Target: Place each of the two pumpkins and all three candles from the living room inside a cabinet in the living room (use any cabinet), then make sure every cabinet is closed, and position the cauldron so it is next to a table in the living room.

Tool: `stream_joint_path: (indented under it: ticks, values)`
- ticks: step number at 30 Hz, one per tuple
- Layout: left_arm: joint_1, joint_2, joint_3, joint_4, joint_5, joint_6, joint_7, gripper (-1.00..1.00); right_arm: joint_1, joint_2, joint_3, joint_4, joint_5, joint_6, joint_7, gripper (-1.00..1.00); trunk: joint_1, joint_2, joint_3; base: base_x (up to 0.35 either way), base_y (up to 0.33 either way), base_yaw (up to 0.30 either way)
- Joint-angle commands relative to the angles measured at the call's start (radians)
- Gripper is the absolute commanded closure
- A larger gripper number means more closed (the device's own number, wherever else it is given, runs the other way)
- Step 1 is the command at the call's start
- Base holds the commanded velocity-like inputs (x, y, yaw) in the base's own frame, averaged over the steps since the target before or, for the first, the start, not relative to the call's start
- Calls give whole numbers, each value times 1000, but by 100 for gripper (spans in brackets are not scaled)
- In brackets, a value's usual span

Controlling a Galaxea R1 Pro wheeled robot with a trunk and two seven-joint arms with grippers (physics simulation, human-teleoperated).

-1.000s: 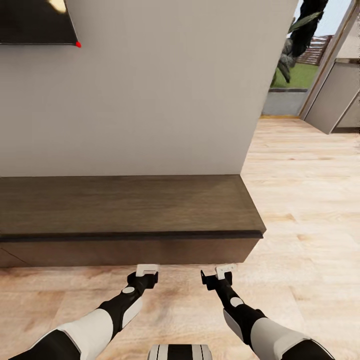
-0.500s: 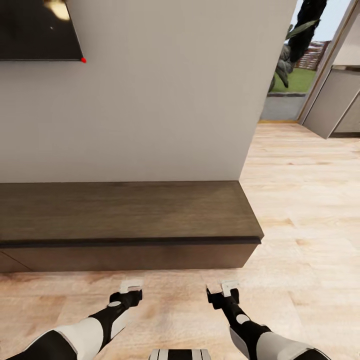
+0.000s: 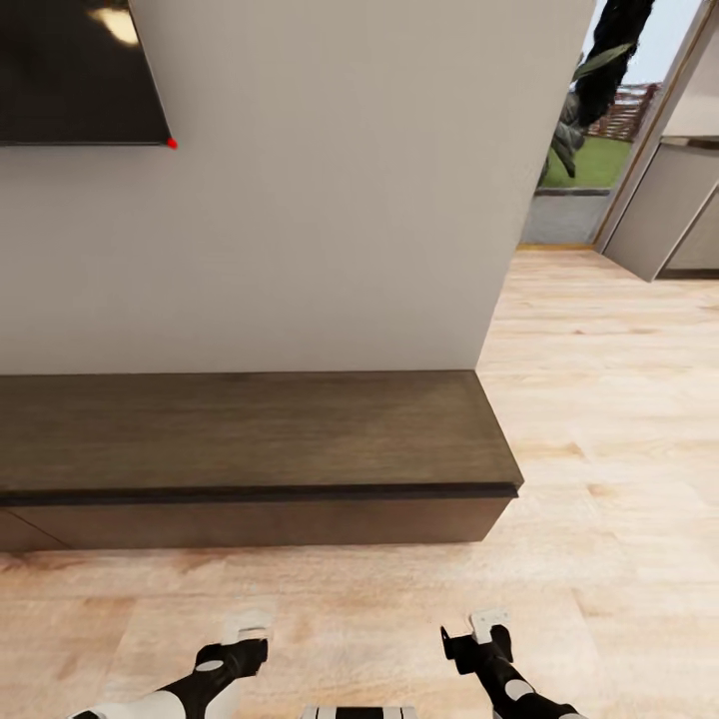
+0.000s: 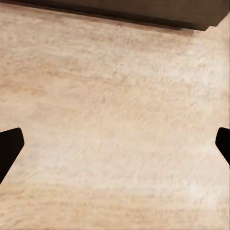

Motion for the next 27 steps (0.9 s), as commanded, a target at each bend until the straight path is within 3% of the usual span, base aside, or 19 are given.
stream_joint_path:
  ticks: [1, 9, 18, 27]
  values:
    - [4, 0, -1, 1, -1, 0, 0, -100, 0, -1, 1, 0, 1, 0, 0, -100, -4, 7, 3, 0, 0, 0]
    - [47, 0, -2, 6, -2, 0, 0, -100, 7, -6, 1, 45, 2, 19, 0, -100, -35, 63, 28, 0, 0, 0]
    - [84, 0, -3, 7, -2, 0, 0, -100, 102, -9, 1, 74, 2, 22, -7, -100, -69, 126, 57, 0, 0, 0]
    - [148, 6, -2, 9, -2, 1, 0, -100, 184, -53, 1, 75, 2, 17, -8, -100, -104, 189, 85, 0, 0, 0]
